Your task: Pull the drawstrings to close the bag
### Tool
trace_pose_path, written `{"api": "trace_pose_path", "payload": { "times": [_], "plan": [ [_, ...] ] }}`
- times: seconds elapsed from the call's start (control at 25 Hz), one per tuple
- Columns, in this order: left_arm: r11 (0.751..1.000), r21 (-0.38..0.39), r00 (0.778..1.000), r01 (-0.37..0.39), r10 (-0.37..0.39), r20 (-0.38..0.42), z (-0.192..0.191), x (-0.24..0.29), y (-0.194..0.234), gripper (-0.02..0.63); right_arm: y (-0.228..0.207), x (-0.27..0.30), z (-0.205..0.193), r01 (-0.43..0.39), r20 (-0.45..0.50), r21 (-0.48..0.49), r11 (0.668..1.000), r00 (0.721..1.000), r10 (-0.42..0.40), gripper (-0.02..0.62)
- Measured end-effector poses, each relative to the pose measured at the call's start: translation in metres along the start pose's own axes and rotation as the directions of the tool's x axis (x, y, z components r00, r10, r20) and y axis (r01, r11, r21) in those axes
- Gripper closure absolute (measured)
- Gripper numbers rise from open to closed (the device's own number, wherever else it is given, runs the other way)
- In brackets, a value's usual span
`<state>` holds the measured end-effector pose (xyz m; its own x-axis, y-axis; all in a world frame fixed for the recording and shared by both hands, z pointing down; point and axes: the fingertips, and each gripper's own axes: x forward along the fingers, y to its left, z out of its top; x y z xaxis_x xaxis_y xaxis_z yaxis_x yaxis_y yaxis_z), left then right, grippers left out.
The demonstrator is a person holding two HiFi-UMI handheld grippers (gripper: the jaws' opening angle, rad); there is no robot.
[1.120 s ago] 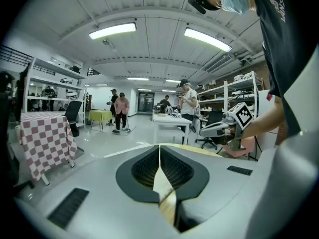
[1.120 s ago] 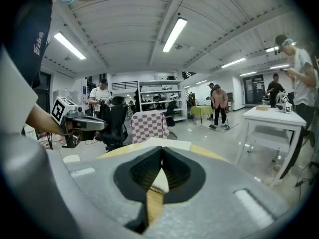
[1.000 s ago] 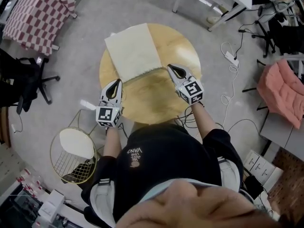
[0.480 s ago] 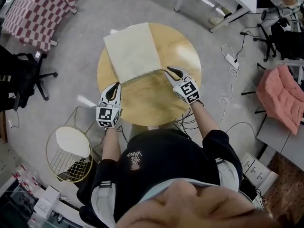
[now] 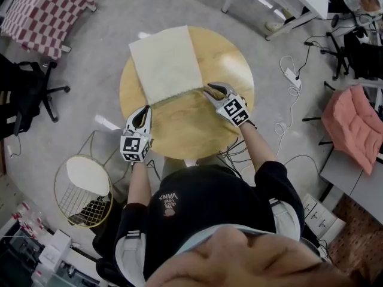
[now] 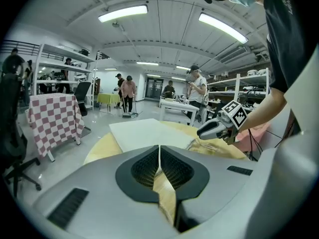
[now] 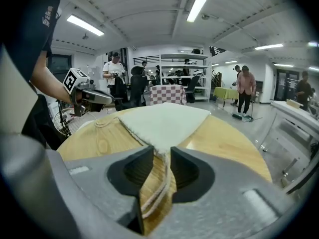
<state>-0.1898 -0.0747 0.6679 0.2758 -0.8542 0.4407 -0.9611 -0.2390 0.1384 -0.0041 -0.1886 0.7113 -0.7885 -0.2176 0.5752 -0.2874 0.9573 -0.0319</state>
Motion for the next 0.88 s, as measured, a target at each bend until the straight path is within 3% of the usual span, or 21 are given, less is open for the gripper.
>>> {"api": "trace_pose_path", "payload": {
  "times": [0.52,0.6,0.88],
  "plan": [
    [0.999,-0.037,0.999,-0.020,0.019,-0.027,-0.019,0.002,0.002,0.604,-0.009,0.022,-0.022,-0.046,-0.105,-0.118,0.992,0.994,0.034,0.503],
    [0.999,-0.041,0.999,-0.022,0.020,-0.033,-0.021,0.003,0.004,0.604,-0.010,0.022,-0.021,-0.048,-0.118,-0.149,0.988,0.993,0.030,0.543],
    [0.998,-0.054,0.999,-0.025,0.023,-0.036,-0.023,0.007,0.010,0.603,-0.009,0.025,-0.024,-0.066,-0.129,-0.148,0.987,0.991,0.047,0.555]
  ]
}}
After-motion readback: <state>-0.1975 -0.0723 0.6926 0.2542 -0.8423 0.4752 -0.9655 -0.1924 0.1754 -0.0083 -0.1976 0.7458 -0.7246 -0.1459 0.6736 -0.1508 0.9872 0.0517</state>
